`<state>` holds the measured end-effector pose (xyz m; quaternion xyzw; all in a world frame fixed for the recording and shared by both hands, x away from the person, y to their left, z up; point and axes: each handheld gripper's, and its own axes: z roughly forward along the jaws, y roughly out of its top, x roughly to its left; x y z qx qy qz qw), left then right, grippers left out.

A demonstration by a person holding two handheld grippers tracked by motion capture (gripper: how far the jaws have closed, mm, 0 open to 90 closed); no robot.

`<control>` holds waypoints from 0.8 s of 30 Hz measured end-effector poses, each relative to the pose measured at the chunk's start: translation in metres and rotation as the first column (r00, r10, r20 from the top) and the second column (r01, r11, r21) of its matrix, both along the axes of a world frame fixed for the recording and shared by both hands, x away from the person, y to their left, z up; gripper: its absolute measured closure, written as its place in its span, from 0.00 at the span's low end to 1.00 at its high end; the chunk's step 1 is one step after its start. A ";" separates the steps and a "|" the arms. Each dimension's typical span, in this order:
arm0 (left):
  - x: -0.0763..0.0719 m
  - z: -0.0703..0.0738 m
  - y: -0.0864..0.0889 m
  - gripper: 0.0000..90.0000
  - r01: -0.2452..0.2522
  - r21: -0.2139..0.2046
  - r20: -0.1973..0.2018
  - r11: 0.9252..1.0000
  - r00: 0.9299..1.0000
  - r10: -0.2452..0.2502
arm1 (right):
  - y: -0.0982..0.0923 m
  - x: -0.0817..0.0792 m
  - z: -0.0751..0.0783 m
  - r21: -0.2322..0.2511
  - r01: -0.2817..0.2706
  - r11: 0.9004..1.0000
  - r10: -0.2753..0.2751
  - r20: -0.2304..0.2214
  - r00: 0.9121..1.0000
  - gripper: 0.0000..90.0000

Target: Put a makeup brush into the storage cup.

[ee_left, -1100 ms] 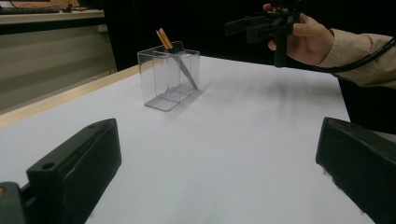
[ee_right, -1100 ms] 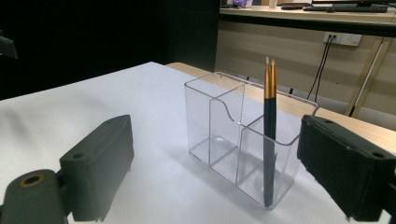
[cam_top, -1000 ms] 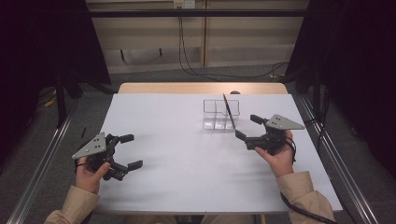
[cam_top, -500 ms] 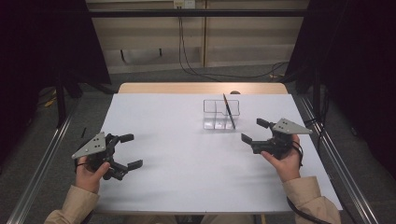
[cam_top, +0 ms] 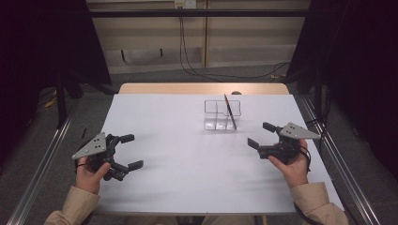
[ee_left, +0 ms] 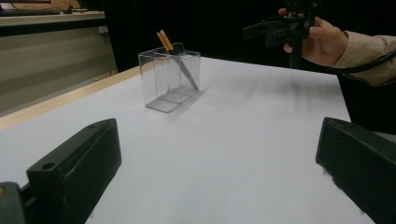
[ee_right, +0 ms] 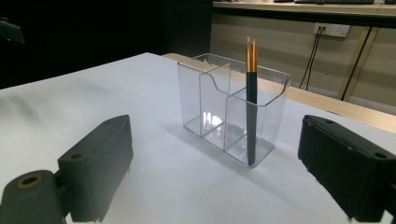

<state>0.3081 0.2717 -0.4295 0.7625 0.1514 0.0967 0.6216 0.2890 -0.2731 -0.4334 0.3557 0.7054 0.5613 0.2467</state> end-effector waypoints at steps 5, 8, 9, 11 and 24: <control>0.000 0.000 -0.001 0.00 0.001 -0.001 0.000 1.000 1.000 -0.001 | -0.004 -0.004 -0.001 -0.003 0.003 1.000 -0.003 0.000 1.000 0.11; 0.000 0.000 -0.001 0.00 0.000 0.000 -0.001 1.000 1.000 0.000 | -0.007 -0.007 -0.002 -0.011 0.005 1.000 -0.005 -0.004 1.000 0.11; 0.000 0.000 -0.001 0.00 0.001 -0.001 0.000 1.000 1.000 -0.001 | -0.008 -0.008 -0.002 -0.011 0.006 1.000 -0.006 -0.006 1.000 0.11; 0.001 0.000 -0.001 0.00 0.002 0.000 0.000 1.000 1.000 -0.002 | -0.010 -0.010 -0.003 -0.013 0.008 1.000 -0.008 -0.007 1.000 0.11; 0.001 -0.001 -0.001 0.00 -0.001 -0.002 -0.002 1.000 1.000 0.001 | -0.018 -0.022 -0.007 -0.023 0.011 1.000 -0.011 -0.019 1.000 0.11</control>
